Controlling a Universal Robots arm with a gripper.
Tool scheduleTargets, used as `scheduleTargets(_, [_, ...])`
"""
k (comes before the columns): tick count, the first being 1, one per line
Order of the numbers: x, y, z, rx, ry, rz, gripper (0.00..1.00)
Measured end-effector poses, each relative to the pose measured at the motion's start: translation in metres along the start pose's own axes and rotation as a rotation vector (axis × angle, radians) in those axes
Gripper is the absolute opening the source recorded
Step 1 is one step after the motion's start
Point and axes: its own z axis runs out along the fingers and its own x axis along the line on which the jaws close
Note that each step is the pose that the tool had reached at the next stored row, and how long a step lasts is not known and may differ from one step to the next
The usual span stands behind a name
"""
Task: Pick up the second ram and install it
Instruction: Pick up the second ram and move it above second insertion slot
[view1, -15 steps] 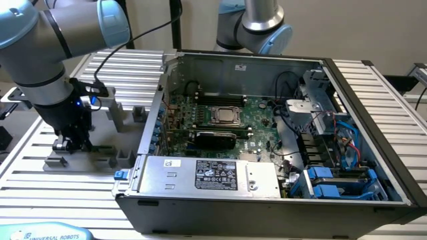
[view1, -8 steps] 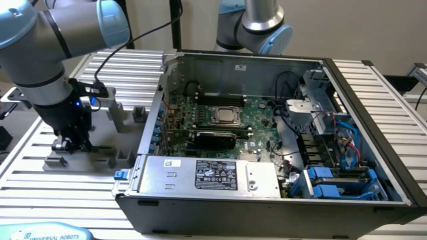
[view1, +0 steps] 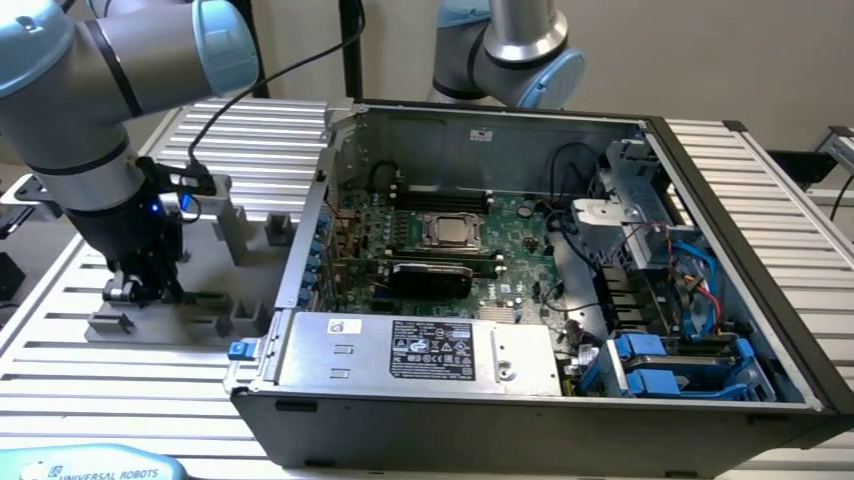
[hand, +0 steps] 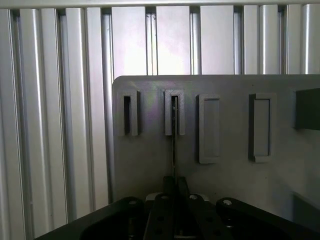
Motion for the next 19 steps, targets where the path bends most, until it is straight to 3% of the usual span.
scheduleTargets(5, [0.000,0.0001,-0.0147,0.0000,0.0000,0.000,0.13])
scheduleTargets(19, [-0.002,-0.0040,-0.0777,-0.0001,0.0001,-0.002,0.13])
